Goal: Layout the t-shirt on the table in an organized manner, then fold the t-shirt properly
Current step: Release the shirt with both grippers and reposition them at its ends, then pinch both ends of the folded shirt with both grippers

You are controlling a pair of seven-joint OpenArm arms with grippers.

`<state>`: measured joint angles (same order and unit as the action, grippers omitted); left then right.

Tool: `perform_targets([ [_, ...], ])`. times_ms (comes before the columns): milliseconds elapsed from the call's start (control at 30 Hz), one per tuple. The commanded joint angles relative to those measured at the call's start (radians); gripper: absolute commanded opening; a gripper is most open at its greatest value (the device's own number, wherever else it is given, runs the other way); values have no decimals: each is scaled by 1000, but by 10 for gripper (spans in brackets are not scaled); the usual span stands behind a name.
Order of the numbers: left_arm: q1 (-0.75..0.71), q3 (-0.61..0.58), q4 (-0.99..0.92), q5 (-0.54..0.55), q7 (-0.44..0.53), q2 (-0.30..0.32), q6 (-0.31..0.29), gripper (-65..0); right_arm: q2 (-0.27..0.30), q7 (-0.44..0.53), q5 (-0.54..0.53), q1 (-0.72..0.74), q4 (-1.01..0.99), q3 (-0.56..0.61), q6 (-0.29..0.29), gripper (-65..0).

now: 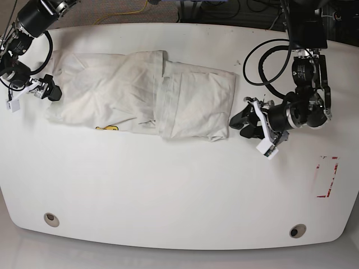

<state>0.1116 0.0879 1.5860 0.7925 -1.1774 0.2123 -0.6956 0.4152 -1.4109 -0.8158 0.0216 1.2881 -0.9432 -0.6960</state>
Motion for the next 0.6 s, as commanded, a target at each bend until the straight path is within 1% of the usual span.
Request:
perform_targets([
  [0, 17, -40, -11, -5, 14, -27, -3, -393, 26, 15, -18, 11, 15, -4, -2, 0],
  [167, 17, -103, -19, -64, 18, -83, -3, -393, 24, 15, -17, 10, 15, -4, -2, 0],
  [267, 17, -144, -20, -120, 44, -112, -3, -393, 23, 15, -17, 10, 15, -4, -2, 0],
  [433, 17, -208, -42, -215, 93, -136, -3, -393, 23, 15, -17, 10, 15, -4, -2, 0],
  [567, 17, -236, -103, -279, 118, -136, -3, -393, 23, 15, -17, 10, 15, -4, -2, 0],
])
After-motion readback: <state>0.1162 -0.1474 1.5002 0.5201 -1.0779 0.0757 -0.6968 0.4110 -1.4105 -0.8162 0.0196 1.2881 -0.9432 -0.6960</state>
